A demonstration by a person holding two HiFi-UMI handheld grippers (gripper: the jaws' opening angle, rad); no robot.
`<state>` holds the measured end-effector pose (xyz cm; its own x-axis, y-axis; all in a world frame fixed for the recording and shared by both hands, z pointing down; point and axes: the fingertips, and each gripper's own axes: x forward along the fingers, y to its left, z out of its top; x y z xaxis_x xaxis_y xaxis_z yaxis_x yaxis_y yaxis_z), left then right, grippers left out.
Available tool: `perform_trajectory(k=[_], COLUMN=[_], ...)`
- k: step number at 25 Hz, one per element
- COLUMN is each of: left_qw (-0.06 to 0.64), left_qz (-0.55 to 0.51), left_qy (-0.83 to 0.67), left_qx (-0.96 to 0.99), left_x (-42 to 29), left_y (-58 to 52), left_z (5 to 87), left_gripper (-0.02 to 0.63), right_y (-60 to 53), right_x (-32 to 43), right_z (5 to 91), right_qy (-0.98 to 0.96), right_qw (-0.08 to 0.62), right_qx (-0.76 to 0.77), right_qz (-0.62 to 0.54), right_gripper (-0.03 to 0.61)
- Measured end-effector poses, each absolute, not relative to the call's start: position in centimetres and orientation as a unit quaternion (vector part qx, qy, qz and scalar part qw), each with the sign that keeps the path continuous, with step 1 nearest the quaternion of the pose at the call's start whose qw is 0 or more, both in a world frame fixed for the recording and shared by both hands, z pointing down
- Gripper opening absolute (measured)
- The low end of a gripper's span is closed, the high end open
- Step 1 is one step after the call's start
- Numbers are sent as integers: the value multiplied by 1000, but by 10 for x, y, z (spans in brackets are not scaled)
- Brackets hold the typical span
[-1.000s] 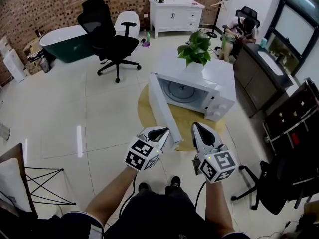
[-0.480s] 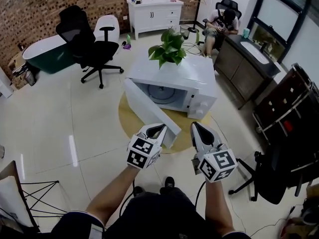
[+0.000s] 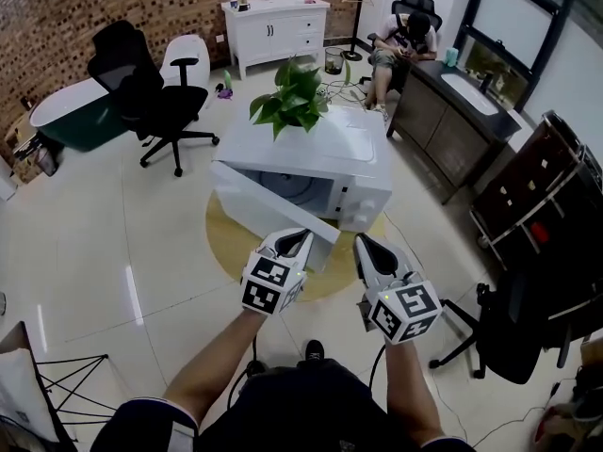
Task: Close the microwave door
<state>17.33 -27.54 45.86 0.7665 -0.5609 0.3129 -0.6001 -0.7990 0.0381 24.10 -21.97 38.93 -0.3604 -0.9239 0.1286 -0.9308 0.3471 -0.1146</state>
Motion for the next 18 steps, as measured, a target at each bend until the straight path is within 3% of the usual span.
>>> perform_trajectory(k=[18], left_qw=[68], left_qz=[147], left_qy=[-308], left_qx=[937], left_x=[191], left_y=[-310], left_z=[458], left_gripper=[12], right_y=[-267], right_x=[248], right_z=[430], right_qy=[-824], right_qw=[48], right_qx=[554], right_qz=[113], right_gripper=[2])
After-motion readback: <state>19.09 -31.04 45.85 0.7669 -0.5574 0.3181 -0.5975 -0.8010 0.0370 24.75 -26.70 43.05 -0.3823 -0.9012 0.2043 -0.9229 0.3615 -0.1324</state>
